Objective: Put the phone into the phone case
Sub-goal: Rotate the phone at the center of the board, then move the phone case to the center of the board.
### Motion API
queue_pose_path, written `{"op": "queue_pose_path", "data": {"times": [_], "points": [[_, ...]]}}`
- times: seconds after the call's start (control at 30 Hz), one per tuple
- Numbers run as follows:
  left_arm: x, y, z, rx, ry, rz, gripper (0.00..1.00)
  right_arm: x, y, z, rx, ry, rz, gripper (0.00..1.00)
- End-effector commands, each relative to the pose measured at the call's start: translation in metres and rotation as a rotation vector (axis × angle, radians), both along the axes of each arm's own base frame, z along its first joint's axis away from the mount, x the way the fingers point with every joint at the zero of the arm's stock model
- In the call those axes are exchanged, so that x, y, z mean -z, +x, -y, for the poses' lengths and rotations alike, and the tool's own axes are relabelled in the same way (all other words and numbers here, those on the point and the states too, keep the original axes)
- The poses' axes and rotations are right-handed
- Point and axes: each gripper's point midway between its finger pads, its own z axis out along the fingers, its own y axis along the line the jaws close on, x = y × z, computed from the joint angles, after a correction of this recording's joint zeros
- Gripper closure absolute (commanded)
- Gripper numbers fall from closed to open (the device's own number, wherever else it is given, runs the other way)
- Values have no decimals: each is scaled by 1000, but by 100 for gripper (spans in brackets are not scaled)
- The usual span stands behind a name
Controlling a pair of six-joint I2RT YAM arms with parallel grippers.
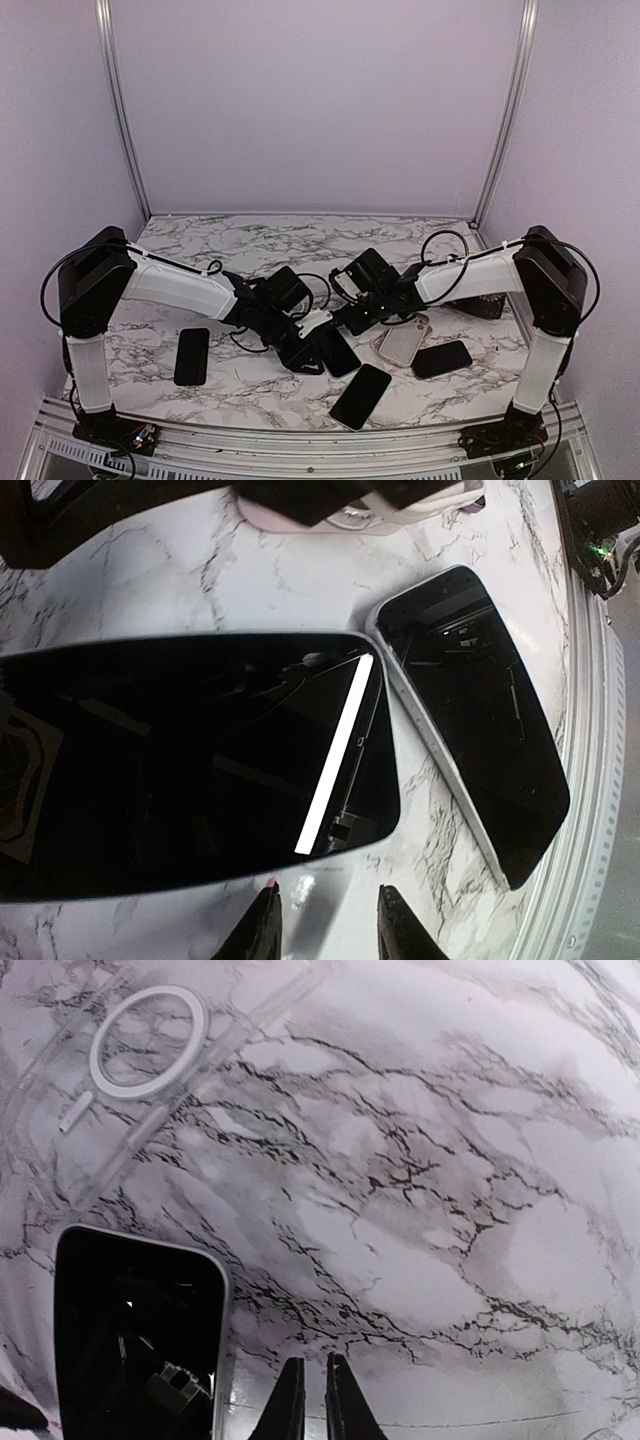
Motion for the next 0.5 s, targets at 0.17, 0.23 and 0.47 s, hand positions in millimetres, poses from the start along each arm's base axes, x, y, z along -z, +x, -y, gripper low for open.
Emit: {"op": "queue_pose_path", "data": {"times": [0.17, 0.23, 0.47], "points": [[-87, 95, -89, -492, -79, 174, 38, -68, -4, 8, 188, 102, 10, 47], [-86, 126, -110, -659, -23, 258, 17, -68, -11, 10, 215, 98, -15, 30], [-44, 188, -123, -817, 165, 256, 12, -72, -20, -5, 183, 20, -29, 3]]}}
